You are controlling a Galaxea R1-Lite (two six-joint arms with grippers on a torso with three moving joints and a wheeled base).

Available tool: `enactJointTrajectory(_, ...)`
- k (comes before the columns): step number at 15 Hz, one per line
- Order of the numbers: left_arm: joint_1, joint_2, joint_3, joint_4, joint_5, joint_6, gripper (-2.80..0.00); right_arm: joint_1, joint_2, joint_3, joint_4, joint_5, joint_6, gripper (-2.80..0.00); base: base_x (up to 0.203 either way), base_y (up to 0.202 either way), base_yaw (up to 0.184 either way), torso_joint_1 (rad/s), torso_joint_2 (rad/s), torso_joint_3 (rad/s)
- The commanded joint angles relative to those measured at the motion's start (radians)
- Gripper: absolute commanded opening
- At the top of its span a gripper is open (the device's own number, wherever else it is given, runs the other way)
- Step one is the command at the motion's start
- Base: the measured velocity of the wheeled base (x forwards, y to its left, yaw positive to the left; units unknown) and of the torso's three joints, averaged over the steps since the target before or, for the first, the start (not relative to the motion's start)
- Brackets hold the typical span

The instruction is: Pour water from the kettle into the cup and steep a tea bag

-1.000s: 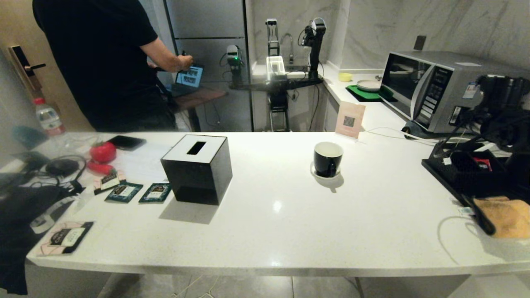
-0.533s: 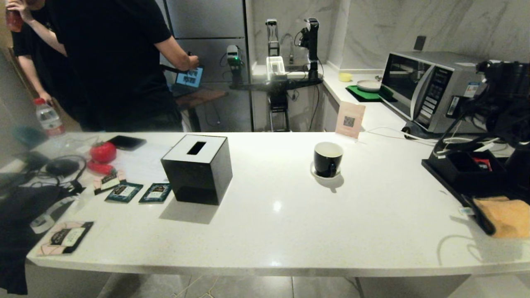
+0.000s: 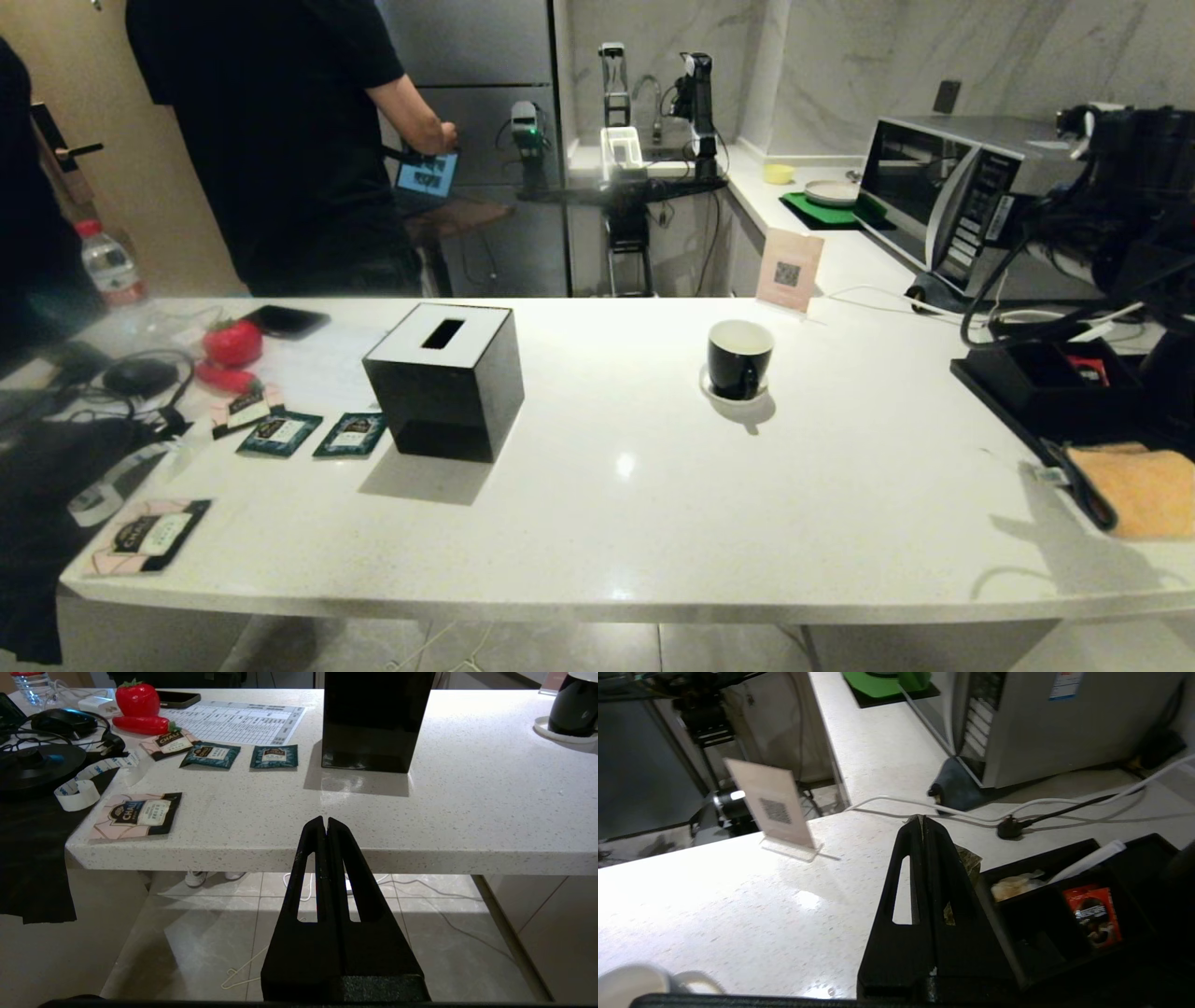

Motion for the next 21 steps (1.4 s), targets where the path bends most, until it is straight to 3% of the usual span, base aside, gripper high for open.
enactJointTrajectory(1,0.000,0.000,0.000,0.000,0.000,0.000,-2.80,0.034,-0.013,0.013,-0.029,-0.002,0.000,-2.80,0.000,0.000,0.000,0.000,0.00,0.000)
enactJointTrajectory(21,0.000,0.000,0.000,0.000,0.000,0.000,-2.80,0.384,-0.055,0.010,-0.046,-0.003,0.002,-2.80,0.000,0.000,0.000,0.000,0.00,0.000)
